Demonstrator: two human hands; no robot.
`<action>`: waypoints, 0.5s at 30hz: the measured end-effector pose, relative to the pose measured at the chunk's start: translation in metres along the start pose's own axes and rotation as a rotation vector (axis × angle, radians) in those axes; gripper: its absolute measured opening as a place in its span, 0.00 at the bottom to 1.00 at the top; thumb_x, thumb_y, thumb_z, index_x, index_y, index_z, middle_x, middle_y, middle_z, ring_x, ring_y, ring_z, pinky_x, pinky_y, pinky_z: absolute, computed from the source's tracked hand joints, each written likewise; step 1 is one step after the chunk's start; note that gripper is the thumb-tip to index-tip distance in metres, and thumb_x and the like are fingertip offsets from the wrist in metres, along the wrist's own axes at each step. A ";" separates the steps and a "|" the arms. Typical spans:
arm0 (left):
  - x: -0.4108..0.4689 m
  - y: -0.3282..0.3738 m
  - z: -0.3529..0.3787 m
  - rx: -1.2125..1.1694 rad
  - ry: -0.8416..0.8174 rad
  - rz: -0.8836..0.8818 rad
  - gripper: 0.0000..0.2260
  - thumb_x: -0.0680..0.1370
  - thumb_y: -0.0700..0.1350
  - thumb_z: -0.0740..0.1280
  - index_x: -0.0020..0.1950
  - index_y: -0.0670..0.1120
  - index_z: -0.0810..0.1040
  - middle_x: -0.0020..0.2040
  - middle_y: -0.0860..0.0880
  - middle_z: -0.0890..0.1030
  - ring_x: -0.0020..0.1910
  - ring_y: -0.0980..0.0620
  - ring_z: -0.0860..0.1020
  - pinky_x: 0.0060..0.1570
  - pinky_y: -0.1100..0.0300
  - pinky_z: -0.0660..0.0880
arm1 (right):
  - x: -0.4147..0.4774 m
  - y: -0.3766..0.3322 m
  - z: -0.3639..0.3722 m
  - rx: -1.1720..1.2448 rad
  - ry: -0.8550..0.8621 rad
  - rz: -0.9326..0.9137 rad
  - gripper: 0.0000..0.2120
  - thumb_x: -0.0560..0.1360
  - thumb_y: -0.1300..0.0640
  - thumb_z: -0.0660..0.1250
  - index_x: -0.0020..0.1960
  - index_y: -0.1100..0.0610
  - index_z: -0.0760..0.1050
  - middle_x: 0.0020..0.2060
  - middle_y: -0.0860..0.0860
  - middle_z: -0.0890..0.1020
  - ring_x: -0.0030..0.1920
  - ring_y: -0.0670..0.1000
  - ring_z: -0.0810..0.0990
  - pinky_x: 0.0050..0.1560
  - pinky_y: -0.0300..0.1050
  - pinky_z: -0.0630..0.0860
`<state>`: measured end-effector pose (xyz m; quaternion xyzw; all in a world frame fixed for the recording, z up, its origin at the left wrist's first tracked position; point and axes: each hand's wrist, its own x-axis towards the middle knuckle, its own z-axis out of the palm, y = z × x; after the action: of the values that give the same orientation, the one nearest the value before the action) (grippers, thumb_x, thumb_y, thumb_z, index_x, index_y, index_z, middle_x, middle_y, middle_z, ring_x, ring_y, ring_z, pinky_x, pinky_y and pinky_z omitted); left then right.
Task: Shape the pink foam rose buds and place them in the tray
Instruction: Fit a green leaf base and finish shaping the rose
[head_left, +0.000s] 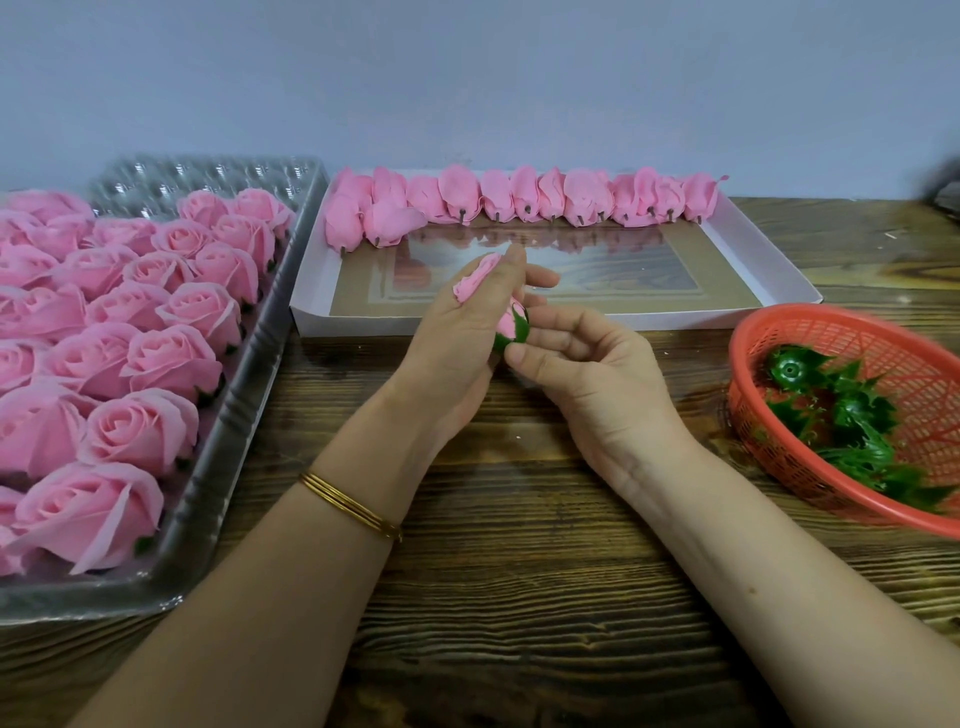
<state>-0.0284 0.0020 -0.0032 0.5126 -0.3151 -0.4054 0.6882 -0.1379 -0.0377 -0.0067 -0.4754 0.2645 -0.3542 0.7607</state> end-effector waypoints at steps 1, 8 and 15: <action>0.000 0.000 -0.001 0.005 0.009 0.005 0.17 0.82 0.52 0.60 0.40 0.50 0.83 0.45 0.44 0.77 0.42 0.53 0.78 0.50 0.53 0.75 | 0.000 0.000 0.000 0.043 -0.022 0.048 0.19 0.60 0.70 0.71 0.50 0.65 0.78 0.40 0.56 0.84 0.41 0.50 0.83 0.49 0.40 0.81; -0.002 0.002 -0.002 0.024 0.003 0.018 0.21 0.83 0.53 0.59 0.34 0.55 0.83 0.52 0.44 0.79 0.50 0.54 0.76 0.55 0.55 0.74 | 0.002 -0.010 -0.004 0.090 -0.024 0.287 0.05 0.75 0.66 0.66 0.46 0.66 0.80 0.37 0.59 0.84 0.38 0.52 0.85 0.44 0.41 0.82; -0.003 0.001 0.001 0.036 -0.031 0.031 0.25 0.84 0.51 0.58 0.29 0.56 0.81 0.52 0.46 0.80 0.54 0.51 0.74 0.64 0.48 0.71 | 0.001 -0.006 -0.004 0.167 -0.040 0.262 0.07 0.71 0.68 0.68 0.49 0.67 0.80 0.42 0.58 0.85 0.42 0.52 0.85 0.52 0.43 0.81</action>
<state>-0.0307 0.0044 -0.0015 0.5138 -0.3410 -0.3966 0.6800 -0.1418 -0.0429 -0.0027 -0.3788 0.2787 -0.2633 0.8423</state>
